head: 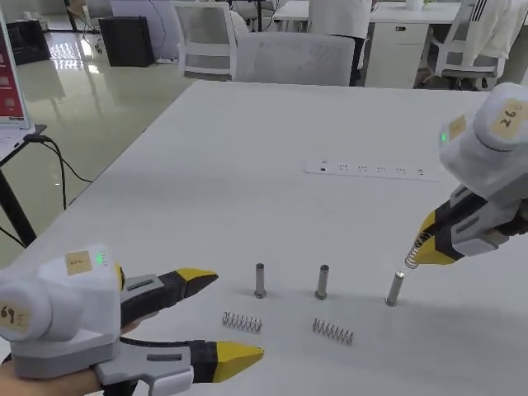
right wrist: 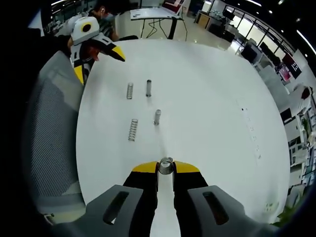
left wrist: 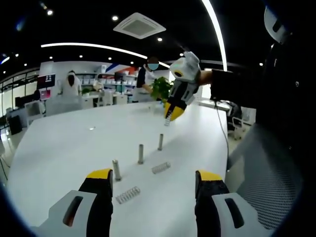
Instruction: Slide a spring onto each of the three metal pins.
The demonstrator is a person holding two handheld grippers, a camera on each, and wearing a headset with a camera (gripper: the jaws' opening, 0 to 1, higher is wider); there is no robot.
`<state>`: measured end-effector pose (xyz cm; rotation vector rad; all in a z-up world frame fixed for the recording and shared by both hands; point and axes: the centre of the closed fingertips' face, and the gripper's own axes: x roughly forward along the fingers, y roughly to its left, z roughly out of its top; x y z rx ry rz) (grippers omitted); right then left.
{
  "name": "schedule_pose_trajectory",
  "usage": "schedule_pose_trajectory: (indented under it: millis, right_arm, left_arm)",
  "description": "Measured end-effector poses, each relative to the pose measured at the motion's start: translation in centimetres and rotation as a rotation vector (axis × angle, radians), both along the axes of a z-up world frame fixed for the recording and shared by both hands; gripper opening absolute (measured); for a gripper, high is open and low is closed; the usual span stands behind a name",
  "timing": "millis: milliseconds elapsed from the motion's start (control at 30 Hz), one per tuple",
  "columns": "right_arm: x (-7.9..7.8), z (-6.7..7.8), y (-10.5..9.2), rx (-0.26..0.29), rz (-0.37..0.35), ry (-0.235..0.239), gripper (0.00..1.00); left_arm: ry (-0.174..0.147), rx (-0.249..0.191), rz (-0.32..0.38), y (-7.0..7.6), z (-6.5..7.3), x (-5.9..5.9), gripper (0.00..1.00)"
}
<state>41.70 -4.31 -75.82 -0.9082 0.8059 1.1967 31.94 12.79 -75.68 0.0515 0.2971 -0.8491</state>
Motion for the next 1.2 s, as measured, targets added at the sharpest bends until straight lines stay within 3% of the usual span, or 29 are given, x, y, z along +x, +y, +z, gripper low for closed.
schedule_pose_trajectory:
  millis: [633, 1200]
  right_arm:
    - [1.3, -2.2, -0.1, -0.029, -0.023, 0.05, 0.08]
    - [1.6, -2.9, -0.1, -0.036, -0.033, 0.062, 0.08]
  left_arm:
    - [0.015, 0.008, -0.015, -0.4, -0.5, -0.1, 0.63]
    - [0.017, 0.01, -0.019, -0.4, -0.6, 0.0, 0.62]
